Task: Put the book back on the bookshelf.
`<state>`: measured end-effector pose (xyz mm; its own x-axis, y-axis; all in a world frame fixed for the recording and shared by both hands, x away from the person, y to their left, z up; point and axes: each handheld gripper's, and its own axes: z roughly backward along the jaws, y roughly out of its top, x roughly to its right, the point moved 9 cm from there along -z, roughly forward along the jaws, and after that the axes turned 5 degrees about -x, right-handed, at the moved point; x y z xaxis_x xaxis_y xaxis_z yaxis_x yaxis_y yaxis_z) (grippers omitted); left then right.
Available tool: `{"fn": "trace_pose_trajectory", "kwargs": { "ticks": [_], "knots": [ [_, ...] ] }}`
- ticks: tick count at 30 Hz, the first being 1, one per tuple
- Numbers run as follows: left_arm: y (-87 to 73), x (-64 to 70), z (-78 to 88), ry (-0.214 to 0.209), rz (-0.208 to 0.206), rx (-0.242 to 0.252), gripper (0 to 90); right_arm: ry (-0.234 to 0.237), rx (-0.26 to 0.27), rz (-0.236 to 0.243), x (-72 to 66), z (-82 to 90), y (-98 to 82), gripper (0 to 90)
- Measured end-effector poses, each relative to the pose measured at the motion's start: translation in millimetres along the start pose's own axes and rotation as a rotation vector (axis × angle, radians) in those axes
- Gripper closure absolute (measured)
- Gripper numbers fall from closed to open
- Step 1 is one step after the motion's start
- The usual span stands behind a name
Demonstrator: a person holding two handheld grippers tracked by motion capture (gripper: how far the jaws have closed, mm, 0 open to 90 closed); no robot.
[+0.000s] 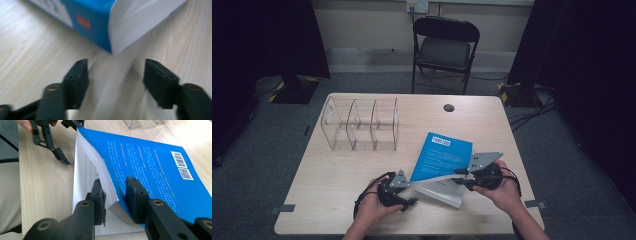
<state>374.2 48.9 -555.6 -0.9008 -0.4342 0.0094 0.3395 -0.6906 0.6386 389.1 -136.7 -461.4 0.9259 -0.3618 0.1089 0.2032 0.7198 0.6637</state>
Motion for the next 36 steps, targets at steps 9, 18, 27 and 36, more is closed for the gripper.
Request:
{"fn": "trace_pose_trajectory", "kwargs": {
  "ticks": [9,18,27,36],
  "knots": [
    [8.0,16.2,-5.6,-0.043,0.009,0.057,55.8,-0.001,0.008,0.008,-4.7,-1.2,-1.3,69.9],
    [9.7,15.6,-6.8,-0.037,0.081,0.093,60.7,0.002,0.029,-0.002,-8.2,-4.5,-8.8,69.7],
    [9.8,15.7,-7.1,-0.034,0.1,0.098,62.8,-0.004,0.073,-0.009,-14.2,-10.2,-24.3,68.9],
    [10.7,16.7,-7.1,-0.045,0.103,0.09,62.2,0.005,0.105,-0.035,-20.5,-17.7,-41.1,61.9]
  ]
}}
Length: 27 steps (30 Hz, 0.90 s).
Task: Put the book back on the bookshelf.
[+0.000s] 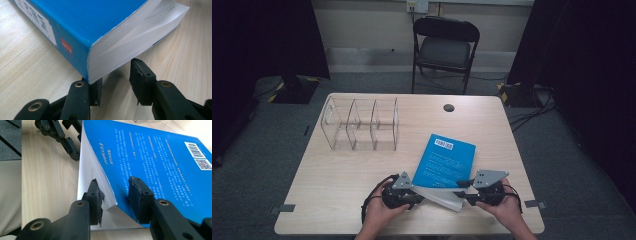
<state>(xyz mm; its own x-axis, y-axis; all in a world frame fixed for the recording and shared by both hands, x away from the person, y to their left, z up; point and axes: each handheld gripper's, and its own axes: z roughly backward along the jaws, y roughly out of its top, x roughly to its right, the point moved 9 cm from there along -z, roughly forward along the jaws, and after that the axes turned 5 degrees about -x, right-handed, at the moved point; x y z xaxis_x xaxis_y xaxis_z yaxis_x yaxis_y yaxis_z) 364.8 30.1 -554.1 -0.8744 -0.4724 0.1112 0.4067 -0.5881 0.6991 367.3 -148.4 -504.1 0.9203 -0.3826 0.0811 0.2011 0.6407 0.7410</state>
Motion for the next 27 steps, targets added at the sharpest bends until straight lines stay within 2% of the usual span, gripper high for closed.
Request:
{"fn": "trace_pose_trajectory", "kwargs": {
  "ticks": [1,2,3,4,5,6,7,8,10,12,19,21,27],
  "knots": [
    [0.1,0.1,-0.2,-0.001,0.003,0.003,62.3,-0.002,-0.001,-0.012,-0.7,-1.1,-1.9,53.4],
    [0.0,0.1,-0.2,-0.002,0.004,0.005,62.3,-0.002,-0.001,-0.012,-0.7,-1.1,-1.9,53.4],
    [0.1,0.0,-0.5,-0.002,0.006,0.011,62.4,0.005,-0.005,-0.032,-1.2,-2.0,-3.6,48.4],
    [-0.3,-0.2,-0.3,-0.004,0.011,0.016,62.8,-0.006,-0.02,-0.046,-0.4,-3.9,-7.8,39.5],
    [-0.3,-0.2,-0.3,-0.004,0.011,0.016,62.9,-0.006,-0.02,-0.046,-0.4,-3.9,-7.8,39.5],
    [-0.2,-0.3,-0.3,-0.006,0.011,0.017,63.1,-0.018,-0.034,-0.047,-0.9,-6.0,-12.1,32.0],
    [-0.2,-0.3,-0.3,-0.006,0.011,0.017,63.3,-0.018,-0.034,-0.047,-0.9,-6.0,-12.1,32.0],
    [-0.2,-0.4,-0.3,-0.007,0.01,0.018,63.2,-0.041,-0.053,-0.047,-1.7,-7.5,-16.7,25.7],
    [-0.4,-0.1,-0.3,-0.005,0.007,0.014,62.7,-0.052,-0.073,-0.055,-3.2,-9.7,-21.6,19.9],
    [-0.2,0.7,-0.4,-0.006,0.007,0.013,61.6,-0.076,-0.069,-0.053,-3.7,-11.4,-24.2,18.1],
    [0.3,2.0,-1.0,-0.017,0.015,0.017,56.0,-0.073,-0.042,-0.065,-3.0,-13.2,-26.4,16.9],
    [0.2,1.1,-0.8,-0.026,0.027,0.019,55.6,-0.072,-0.037,-0.069,-3.0,-13.1,-26.7,16.8],
    [0.7,1.8,-1.1,-0.029,0.023,0.017,55.0,-0.072,-0.032,-0.07,-2.9,-12.8,-27.0,16.9]
  ]
}}
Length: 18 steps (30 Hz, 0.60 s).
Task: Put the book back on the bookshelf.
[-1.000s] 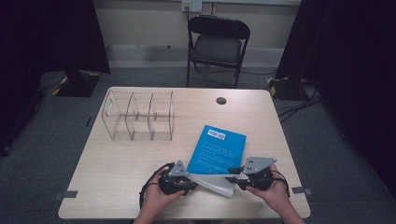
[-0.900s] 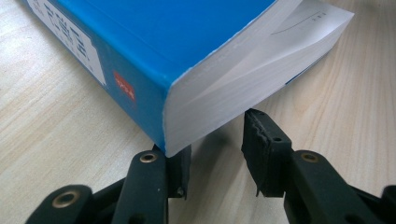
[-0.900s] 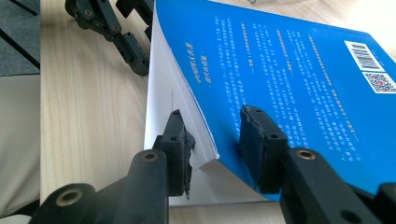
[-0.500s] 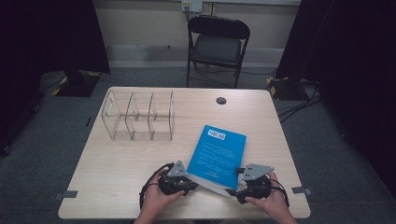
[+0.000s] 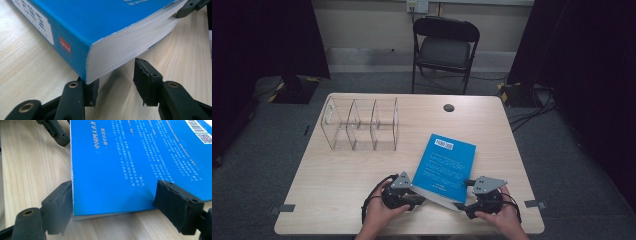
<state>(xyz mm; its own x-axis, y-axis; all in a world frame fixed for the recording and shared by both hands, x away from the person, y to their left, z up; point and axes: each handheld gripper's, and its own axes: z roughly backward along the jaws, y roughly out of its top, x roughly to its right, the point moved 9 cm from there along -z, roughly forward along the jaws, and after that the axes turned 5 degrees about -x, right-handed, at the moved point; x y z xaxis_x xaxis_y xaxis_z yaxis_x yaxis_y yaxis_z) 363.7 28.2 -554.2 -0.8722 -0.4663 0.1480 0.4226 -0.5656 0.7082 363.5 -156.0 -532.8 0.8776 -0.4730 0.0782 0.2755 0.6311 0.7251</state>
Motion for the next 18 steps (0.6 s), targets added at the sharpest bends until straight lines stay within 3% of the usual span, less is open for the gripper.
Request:
{"fn": "trace_pose_trajectory", "kwargs": {
  "ticks": [8,11,18],
  "knots": [
    [0.9,3.3,-1.3,0.006,-0.01,-0.007,53.9,0.004,0.008,-0.013,0.7,1.8,-1.5,16.0],
    [3.2,7.2,-3.6,-0.015,-0.016,-0.016,55.9,0.003,-0.008,-0.028,2.8,10.3,-10.4,15.1],
    [8.6,10.0,-3.0,-0.012,-0.017,-0.012,56.6,-0.011,-0.012,-0.051,4.7,12.0,-18.4,14.6]
  ]
}}
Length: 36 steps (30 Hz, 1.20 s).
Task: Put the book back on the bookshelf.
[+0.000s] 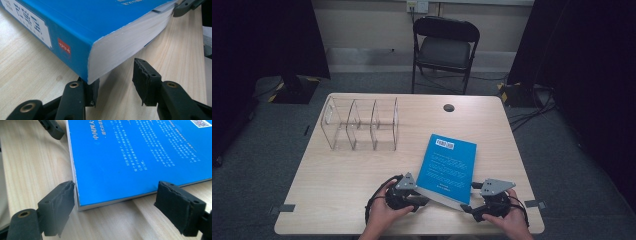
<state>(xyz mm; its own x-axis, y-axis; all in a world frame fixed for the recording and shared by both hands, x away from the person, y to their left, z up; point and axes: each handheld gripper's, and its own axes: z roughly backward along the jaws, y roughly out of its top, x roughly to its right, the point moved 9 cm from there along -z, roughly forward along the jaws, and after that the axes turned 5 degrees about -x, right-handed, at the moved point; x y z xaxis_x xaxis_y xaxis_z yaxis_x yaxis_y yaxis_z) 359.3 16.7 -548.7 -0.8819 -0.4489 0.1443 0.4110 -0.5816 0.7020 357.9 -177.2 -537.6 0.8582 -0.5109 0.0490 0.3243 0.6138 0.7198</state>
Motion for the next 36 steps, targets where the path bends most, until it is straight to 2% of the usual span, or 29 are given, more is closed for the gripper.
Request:
{"fn": "trace_pose_trajectory", "kwargs": {
  "ticks": [3,11,14,22,25,28,32,36],
  "knots": [
    [2.9,0.8,1.3,-0.012,0.0,-0.001,56.7,-0.015,0.003,0.0,1.2,-0.9,-0.4,13.8],
    [7.7,1.8,4.1,-0.007,-0.006,-0.005,56.5,-0.032,0.001,-0.009,0.6,-4.2,-2.4,11.5],
    [8.4,2.0,4.4,-0.005,-0.005,-0.006,56.3,-0.049,0.011,-0.011,0.0,-4.4,-0.8,11.3],
    [14.5,3.0,6.3,-0.012,-0.01,0.006,56.6,-0.049,0.057,-0.002,-1.9,-0.4,11.2,13.1],
    [17.5,3.8,7.5,-0.015,-0.015,0.011,56.7,-0.057,0.05,0.024,-6.2,-9.1,14.8,12.8],
    [17.8,4.0,8.1,-0.015,-0.017,0.004,56.5,-0.055,0.053,0.029,-8.6,-12.8,17.6,12.7],
    [19.0,4.6,8.0,-0.02,-0.015,0.006,56.4,-0.082,0.038,0.032,-8.9,-19.4,21.1,10.3],
    [19.7,4.8,8.3,-0.016,-0.019,0.0,56.1,-0.105,0.037,0.068,-12.5,-28.0,25.9,8.3]
  ]
}}
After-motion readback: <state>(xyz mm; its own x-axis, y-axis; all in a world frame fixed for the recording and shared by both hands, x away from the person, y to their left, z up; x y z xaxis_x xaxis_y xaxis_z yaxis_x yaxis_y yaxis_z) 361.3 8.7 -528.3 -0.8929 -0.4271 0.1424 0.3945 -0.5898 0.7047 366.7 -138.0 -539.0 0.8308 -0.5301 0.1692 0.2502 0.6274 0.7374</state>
